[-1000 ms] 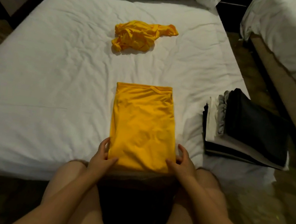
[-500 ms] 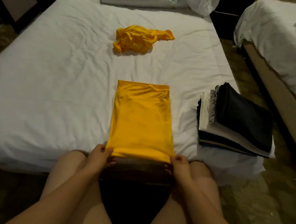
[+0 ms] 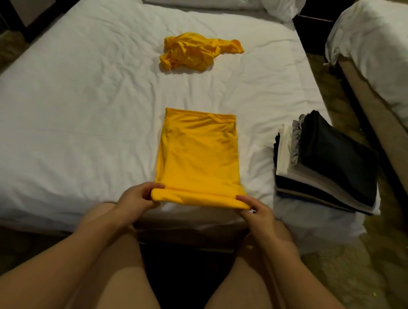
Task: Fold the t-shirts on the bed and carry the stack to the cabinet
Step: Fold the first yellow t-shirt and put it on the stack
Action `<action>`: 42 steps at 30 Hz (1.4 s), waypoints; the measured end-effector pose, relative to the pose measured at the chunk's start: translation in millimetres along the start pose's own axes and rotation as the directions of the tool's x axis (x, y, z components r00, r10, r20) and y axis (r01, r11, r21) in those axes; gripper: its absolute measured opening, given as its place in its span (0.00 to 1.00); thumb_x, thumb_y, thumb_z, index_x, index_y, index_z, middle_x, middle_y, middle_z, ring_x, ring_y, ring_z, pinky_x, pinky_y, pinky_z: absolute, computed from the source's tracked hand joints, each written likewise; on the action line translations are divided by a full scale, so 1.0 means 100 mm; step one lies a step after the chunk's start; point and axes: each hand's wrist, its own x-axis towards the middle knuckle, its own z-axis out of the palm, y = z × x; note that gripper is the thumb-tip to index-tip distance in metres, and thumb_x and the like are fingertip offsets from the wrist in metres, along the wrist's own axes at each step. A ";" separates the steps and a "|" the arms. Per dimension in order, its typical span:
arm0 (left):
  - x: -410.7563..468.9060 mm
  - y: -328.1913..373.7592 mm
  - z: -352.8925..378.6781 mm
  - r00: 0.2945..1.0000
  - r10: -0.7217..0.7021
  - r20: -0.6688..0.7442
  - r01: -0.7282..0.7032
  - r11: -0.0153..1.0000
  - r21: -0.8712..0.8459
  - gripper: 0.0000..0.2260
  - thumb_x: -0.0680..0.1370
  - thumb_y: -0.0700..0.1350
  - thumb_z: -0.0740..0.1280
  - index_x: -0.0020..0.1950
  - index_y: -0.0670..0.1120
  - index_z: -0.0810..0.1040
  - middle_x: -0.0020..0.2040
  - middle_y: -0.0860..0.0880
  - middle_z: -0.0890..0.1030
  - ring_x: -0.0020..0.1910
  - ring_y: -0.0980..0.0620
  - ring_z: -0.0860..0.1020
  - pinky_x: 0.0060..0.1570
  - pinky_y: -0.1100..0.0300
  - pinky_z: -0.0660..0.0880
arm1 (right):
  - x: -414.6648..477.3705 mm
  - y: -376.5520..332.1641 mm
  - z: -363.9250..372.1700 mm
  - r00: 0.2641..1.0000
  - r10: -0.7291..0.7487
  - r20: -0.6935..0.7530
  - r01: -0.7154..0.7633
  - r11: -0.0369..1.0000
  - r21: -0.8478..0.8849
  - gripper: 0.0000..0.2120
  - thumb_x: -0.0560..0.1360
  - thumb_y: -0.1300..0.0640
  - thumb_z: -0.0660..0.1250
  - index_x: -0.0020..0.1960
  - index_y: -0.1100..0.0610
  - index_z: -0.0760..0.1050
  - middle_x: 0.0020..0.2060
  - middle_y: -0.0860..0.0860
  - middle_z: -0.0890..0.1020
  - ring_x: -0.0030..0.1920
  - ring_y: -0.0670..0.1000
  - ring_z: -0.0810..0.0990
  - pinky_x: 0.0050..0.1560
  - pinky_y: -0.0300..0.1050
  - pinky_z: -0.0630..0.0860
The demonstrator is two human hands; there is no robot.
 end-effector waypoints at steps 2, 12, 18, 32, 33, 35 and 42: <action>0.04 0.01 0.02 0.993 0.007 -0.114 -0.006 1.000 0.015 0.11 0.74 0.34 0.68 0.53 0.46 0.80 0.51 0.44 0.82 0.54 0.44 0.78 0.56 0.50 0.74 | 0.06 0.03 0.06 0.994 -0.062 -0.085 0.058 0.997 -0.045 0.12 0.72 0.66 0.70 0.52 0.54 0.79 0.44 0.54 0.79 0.44 0.51 0.78 0.39 0.28 0.71; 0.07 0.37 0.16 0.789 0.465 -0.401 -0.384 0.883 0.268 0.16 0.77 0.46 0.59 0.57 0.37 0.75 0.54 0.40 0.78 0.51 0.49 0.74 0.50 0.58 0.70 | 0.06 -0.48 0.13 0.909 -0.300 -0.290 0.325 0.945 0.042 0.07 0.74 0.50 0.59 0.46 0.50 0.74 0.36 0.44 0.76 0.38 0.34 0.74 0.37 0.27 0.67; 0.12 0.47 0.18 0.802 0.382 -0.459 -0.326 0.924 0.199 0.20 0.76 0.53 0.55 0.50 0.36 0.73 0.32 0.50 0.70 0.29 0.56 0.68 0.28 0.62 0.62 | 0.11 -0.54 0.11 0.871 -0.356 -0.340 0.328 0.934 -0.139 0.09 0.75 0.50 0.62 0.44 0.55 0.74 0.30 0.42 0.71 0.32 0.40 0.72 0.32 0.29 0.65; -0.25 0.09 0.21 0.898 0.201 -0.392 -0.170 0.979 0.114 0.11 0.75 0.55 0.57 0.38 0.50 0.68 0.31 0.53 0.72 0.32 0.61 0.72 0.33 0.66 0.65 | -0.16 -0.26 0.12 0.908 -0.321 -0.270 0.254 0.933 -0.254 0.13 0.73 0.42 0.60 0.41 0.51 0.73 0.30 0.48 0.73 0.33 0.50 0.72 0.32 0.41 0.60; -0.16 0.15 0.17 0.894 0.197 -0.403 -0.163 0.979 0.119 0.10 0.76 0.54 0.58 0.39 0.50 0.69 0.32 0.53 0.72 0.33 0.61 0.72 0.34 0.67 0.65 | -0.05 -0.33 0.14 0.900 -0.335 -0.280 0.260 0.926 -0.273 0.13 0.74 0.43 0.61 0.41 0.52 0.73 0.30 0.49 0.73 0.34 0.51 0.71 0.33 0.43 0.58; 0.04 0.24 0.12 0.888 0.175 -0.425 -0.135 0.983 0.122 0.12 0.78 0.53 0.60 0.44 0.45 0.72 0.36 0.50 0.74 0.36 0.56 0.71 0.36 0.59 0.66 | 0.21 -0.45 0.19 0.903 -0.327 -0.279 0.246 0.925 -0.290 0.14 0.77 0.46 0.63 0.43 0.56 0.75 0.31 0.49 0.73 0.36 0.52 0.72 0.34 0.44 0.58; 0.64 0.13 0.06 0.912 0.043 -0.408 0.025 0.987 0.160 0.14 0.81 0.51 0.56 0.56 0.43 0.75 0.46 0.45 0.77 0.45 0.48 0.73 0.45 0.58 0.66 | 0.86 -0.45 0.42 0.964 -0.163 -0.209 0.061 0.905 -0.422 0.17 0.78 0.41 0.57 0.39 0.54 0.69 0.32 0.48 0.72 0.37 0.53 0.73 0.32 0.45 0.63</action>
